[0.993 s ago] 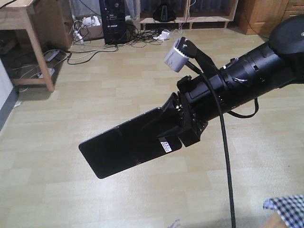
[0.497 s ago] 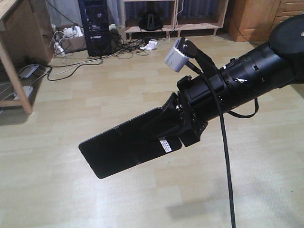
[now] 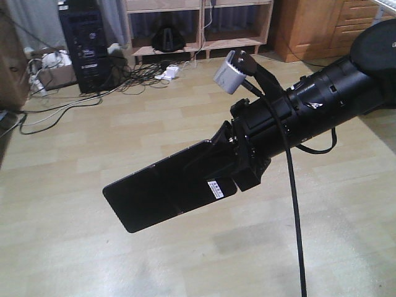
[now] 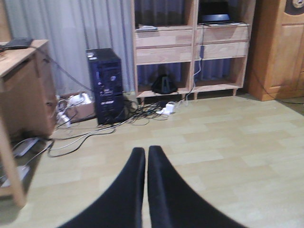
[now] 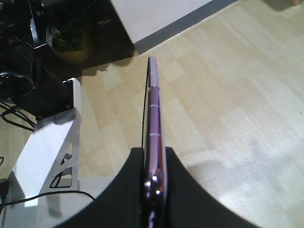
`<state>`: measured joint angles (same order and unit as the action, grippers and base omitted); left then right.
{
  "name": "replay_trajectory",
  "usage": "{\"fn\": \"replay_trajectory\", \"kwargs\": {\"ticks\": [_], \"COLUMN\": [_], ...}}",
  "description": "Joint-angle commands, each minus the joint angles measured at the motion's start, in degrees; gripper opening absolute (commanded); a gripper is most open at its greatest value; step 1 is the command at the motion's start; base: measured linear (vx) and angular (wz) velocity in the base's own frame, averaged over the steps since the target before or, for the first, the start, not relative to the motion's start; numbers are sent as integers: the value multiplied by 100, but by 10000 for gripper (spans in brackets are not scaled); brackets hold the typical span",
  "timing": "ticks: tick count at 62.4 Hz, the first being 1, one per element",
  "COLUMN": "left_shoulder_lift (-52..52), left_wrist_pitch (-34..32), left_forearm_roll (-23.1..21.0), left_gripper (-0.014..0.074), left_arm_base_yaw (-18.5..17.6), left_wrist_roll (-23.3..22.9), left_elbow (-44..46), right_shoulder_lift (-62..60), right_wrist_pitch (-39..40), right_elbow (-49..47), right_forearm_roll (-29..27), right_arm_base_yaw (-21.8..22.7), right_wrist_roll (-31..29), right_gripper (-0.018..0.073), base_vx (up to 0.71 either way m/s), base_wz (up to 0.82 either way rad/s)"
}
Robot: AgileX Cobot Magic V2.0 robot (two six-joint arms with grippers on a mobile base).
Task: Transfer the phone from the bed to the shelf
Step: 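Hold the phone in the right gripper while the base turns away from the bed, then hold the phone while the base drives to the wooden shelf unit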
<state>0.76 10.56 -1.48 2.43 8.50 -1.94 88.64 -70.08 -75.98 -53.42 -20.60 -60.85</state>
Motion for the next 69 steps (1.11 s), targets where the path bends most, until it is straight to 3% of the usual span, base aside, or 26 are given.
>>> {"fn": "replay_trajectory", "kwargs": {"ticks": [1,69], "left_shoulder_lift": [77,77], "left_wrist_pitch": [-415,-415], "left_forearm_roll": [-52,-52], "left_gripper": [1,1], "left_arm_base_yaw": [-20,-20], "left_wrist_roll": [-33,-33], "left_elbow": [122,122], "right_shoulder_lift": [-245,-245], "right_wrist_pitch": [-362,-362], "right_elbow": [-144,-144], "right_forearm_roll": [-443,-443], "right_arm_base_yaw": [13,13], "right_wrist_roll": [-47,-47], "right_gripper": [-3,-3], "base_vx": [46,49], "base_wz": [-22,-30]}}
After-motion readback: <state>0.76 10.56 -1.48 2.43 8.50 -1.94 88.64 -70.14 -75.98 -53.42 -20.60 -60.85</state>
